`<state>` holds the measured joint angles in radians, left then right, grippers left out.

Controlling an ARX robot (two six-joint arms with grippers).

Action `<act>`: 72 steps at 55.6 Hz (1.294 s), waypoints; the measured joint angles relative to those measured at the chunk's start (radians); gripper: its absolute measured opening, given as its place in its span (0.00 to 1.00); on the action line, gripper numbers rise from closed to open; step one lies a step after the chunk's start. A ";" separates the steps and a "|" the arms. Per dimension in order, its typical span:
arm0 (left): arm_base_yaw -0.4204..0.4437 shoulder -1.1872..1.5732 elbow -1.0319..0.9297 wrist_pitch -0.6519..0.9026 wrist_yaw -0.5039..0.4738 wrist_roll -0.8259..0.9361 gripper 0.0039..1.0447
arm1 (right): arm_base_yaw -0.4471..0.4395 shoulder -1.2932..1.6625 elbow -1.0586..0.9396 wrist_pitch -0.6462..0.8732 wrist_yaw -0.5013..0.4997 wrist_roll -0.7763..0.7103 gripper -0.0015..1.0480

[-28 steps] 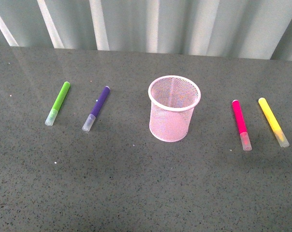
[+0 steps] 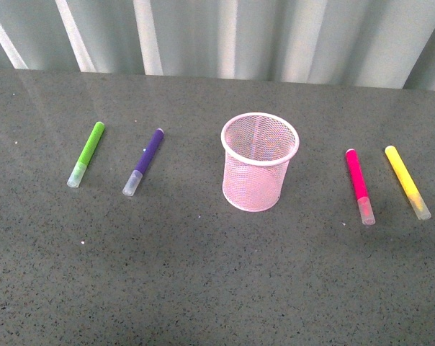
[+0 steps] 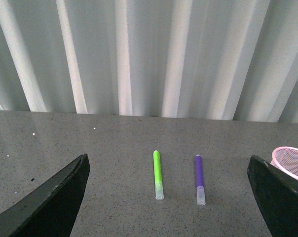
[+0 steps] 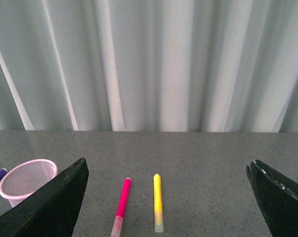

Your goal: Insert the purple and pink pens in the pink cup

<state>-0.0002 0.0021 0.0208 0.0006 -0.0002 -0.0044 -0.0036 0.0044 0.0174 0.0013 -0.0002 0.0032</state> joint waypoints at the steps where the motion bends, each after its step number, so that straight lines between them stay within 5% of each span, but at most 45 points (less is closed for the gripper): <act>1: 0.000 0.000 0.000 0.000 0.000 0.000 0.94 | 0.000 0.000 0.000 0.000 0.000 0.000 0.93; 46: 0.000 0.000 0.000 0.000 -0.001 0.000 0.94 | 0.000 0.000 0.000 0.000 0.000 0.000 0.93; 55: -0.062 0.224 0.135 -0.319 -0.140 -0.111 0.94 | 0.000 0.000 0.000 0.000 0.000 0.000 0.93; 72: -0.108 0.793 0.465 0.106 -0.106 -0.079 0.94 | 0.000 0.000 0.000 -0.001 0.000 0.000 0.93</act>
<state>-0.1078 0.7948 0.4858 0.1062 -0.1066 -0.0834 -0.0036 0.0040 0.0174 0.0006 -0.0006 0.0032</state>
